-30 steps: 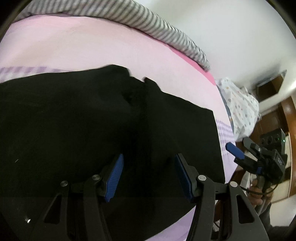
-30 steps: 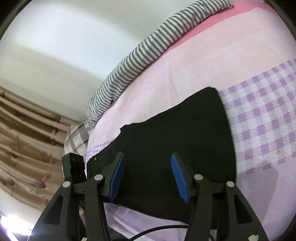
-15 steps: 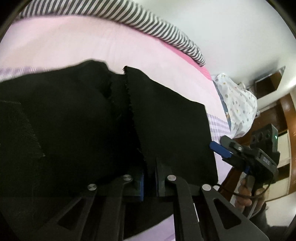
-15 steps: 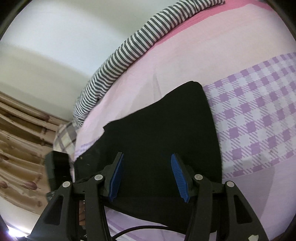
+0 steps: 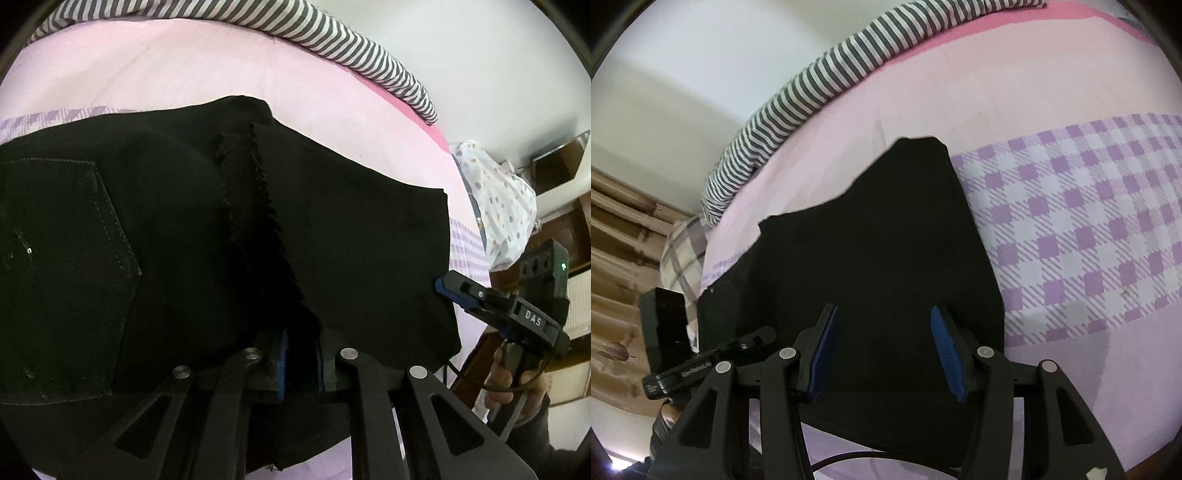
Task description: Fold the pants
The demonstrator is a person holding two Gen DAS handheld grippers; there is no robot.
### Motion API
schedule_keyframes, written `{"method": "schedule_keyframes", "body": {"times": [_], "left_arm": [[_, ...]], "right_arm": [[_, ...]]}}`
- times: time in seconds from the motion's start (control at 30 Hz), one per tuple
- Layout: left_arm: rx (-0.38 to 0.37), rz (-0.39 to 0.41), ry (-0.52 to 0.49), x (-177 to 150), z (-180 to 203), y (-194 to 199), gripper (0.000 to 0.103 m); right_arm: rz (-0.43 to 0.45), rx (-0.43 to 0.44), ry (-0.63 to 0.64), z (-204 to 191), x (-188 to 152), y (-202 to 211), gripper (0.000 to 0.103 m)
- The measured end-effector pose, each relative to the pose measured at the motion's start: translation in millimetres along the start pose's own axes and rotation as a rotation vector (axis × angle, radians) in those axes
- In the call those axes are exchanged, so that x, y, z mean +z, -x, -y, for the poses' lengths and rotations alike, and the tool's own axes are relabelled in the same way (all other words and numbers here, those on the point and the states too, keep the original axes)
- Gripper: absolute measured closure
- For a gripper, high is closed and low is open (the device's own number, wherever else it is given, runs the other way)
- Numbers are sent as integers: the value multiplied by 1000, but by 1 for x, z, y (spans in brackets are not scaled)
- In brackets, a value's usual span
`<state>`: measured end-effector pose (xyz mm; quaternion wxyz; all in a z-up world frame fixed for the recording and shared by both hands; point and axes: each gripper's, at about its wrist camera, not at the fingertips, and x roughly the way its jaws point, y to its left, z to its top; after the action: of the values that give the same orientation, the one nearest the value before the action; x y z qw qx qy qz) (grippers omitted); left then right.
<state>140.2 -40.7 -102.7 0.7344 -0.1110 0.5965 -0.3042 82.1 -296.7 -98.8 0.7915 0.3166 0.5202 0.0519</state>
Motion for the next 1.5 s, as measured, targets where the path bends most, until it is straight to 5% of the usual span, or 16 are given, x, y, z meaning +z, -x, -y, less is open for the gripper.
{"method": "schedule_keyframes", "body": {"times": [0.3, 0.6, 0.8, 1.23, 1.5], "left_arm": [[112, 132, 47, -22, -26, 47, 73], [190, 315, 296, -60, -91, 115, 73], [238, 383, 420, -87, -124, 143, 73], [151, 444, 547, -122, -142, 162, 72], [47, 466, 694, -138, -161, 163, 58]], "right_arm": [[69, -64, 77, -14, 38, -3, 54], [94, -132, 126, -18, 83, -21, 55], [71, -138, 152, -19, 79, -18, 55], [-24, -103, 98, 3, -17, 17, 55], [54, -8, 20, -1, -20, 38, 52]]}}
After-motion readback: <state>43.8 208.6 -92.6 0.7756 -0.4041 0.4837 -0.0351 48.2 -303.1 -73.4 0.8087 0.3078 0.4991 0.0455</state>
